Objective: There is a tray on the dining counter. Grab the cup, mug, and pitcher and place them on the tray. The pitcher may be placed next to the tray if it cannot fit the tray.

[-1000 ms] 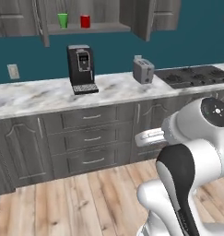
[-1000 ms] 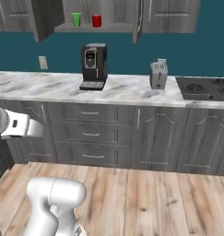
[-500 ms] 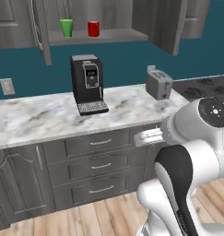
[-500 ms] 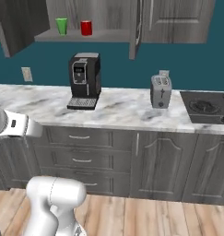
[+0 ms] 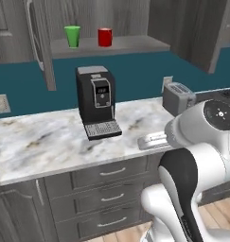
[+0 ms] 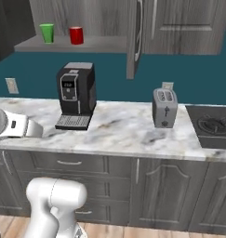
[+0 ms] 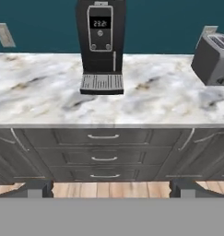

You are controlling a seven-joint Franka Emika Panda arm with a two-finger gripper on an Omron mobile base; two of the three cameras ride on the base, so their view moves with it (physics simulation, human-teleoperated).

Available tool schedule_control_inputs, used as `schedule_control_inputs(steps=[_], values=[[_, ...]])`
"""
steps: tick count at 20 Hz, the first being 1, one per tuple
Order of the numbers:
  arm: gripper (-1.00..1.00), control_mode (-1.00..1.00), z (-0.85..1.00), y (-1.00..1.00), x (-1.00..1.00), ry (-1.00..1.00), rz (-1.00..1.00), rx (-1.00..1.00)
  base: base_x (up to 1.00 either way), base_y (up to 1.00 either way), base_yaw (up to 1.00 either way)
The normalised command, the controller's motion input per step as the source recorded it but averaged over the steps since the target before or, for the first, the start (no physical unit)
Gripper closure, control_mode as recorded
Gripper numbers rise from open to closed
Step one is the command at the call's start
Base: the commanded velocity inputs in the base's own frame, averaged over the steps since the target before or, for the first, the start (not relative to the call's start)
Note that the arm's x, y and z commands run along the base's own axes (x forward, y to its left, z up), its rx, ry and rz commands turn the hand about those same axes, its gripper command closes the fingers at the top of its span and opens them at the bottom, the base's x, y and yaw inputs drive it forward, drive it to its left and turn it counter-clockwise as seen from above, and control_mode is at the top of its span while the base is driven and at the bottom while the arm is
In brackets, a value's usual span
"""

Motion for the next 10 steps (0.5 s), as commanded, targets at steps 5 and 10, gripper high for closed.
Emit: schedule_control_inputs(steps=[5,10], values=[[-1.00,1.00,0.00,0.00,0.00,0.00,0.00,0.00,0.89,-0.11,0.00],[-1.00,1.00,0.00,0.00,0.00,0.00,0.00,0.00,0.26,-0.03,0.00]])
